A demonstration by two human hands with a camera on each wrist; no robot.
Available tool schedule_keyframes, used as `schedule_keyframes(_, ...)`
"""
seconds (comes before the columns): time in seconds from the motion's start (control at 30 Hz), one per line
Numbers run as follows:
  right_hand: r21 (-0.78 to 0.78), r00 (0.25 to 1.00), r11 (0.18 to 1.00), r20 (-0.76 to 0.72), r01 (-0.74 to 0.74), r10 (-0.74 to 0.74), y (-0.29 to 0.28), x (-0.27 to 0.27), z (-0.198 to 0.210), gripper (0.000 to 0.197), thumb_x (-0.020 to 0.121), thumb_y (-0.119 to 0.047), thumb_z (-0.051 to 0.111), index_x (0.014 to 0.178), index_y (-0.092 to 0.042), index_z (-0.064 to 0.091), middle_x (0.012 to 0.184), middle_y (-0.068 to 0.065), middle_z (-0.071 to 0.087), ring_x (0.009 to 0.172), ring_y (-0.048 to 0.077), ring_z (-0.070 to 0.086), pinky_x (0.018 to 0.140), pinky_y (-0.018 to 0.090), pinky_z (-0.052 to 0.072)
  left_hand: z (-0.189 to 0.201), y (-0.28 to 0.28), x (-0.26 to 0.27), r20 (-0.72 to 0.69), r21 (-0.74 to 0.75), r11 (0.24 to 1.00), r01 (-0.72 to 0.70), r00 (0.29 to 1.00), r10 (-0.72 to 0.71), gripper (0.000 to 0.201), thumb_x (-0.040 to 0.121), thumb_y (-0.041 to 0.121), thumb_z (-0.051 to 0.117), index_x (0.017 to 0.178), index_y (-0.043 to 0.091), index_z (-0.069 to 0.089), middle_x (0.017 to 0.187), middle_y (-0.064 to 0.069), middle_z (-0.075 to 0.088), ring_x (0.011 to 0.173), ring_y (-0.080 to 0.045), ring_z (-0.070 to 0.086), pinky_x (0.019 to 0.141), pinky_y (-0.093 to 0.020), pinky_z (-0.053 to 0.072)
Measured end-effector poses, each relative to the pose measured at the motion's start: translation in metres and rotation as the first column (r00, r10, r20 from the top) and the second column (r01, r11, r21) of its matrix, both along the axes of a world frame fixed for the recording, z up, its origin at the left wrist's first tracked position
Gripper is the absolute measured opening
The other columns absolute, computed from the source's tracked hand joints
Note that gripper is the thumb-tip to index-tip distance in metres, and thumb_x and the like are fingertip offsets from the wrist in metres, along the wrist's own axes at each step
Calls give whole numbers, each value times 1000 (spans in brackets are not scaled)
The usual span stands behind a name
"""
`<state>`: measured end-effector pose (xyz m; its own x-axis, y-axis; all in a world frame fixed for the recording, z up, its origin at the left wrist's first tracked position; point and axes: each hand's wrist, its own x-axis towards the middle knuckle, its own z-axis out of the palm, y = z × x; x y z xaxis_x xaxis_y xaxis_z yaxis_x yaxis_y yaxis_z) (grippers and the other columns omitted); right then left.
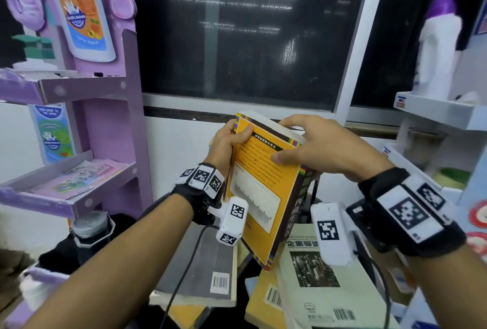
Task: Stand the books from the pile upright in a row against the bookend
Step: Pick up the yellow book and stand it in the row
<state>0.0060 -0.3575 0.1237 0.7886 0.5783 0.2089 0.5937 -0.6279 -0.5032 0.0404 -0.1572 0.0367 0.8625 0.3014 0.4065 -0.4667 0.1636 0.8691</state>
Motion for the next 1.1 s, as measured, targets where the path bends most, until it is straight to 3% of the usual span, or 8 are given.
schedule_keyframes(0.13,-38,998,998,42,40,-38,-15,6,0,56,81,-35,76,129,-38,47,111,-4,67,85,14,69,68,30,59,4,-17,9,10,6,998,57,998,-57,28,88,25,63,112,11,58,99,-12,70,90,-29,69,79,-40,57)
schedule_keyframes(0.23,-10,997,999,57,48,-47,-27,11,0,48,85,-31,73,126,-39,50,114,-7,65,87,14,69,72,32,58,7,-28,17,15,22,997,70,997,-70,24,92,22,58,112,9,56,95,-8,71,84,-21,71,74,-32,58)
schedule_keyframes(0.43,98,979,987,149,129,-142,-44,20,2,45,86,-26,72,128,-31,56,107,-1,66,83,15,66,66,25,50,15,-46,31,-16,83,990,112,994,-111,33,96,27,54,121,6,54,99,-7,68,87,-18,68,78,-31,56)
schedule_keyframes(0.53,130,967,974,149,188,-207,-46,26,0,53,85,-30,73,134,-29,53,115,4,63,94,21,65,77,34,55,15,-45,40,-44,227,974,22,999,-12,35,94,35,54,122,13,58,106,1,68,104,-17,63,93,-35,46)
schedule_keyframes(0.63,151,957,961,142,232,-254,-47,33,-2,55,85,-31,73,135,-28,52,117,9,63,102,24,64,87,41,55,11,-38,50,-19,280,953,-119,991,129,30,93,24,58,121,13,62,117,2,64,110,-12,57,91,-27,42)
schedule_keyframes(0.77,153,939,947,156,284,-306,-42,45,-4,57,85,-32,73,137,-28,50,121,11,60,96,25,65,80,35,54,0,-26,62,9,358,905,-228,970,241,28,91,12,60,119,13,63,121,-2,64,114,-15,58,100,-32,46)
schedule_keyframes(0.9,148,924,940,191,306,-331,-34,56,-7,56,88,-31,70,139,-24,48,116,10,61,94,24,64,74,33,53,-8,-22,75,-19,461,851,-254,955,295,33,92,21,60,125,19,61,130,-1,58,122,-15,51,100,-30,43)
schedule_keyframes(1.1,165,900,935,261,314,-348,-18,75,-12,27,91,-24,65,115,-13,60,82,-2,56,83,23,63,69,35,55,-19,-18,105,-82,667,704,-242,916,393,39,90,33,60,128,26,57,139,-4,52,126,-22,49,106,-43,40)
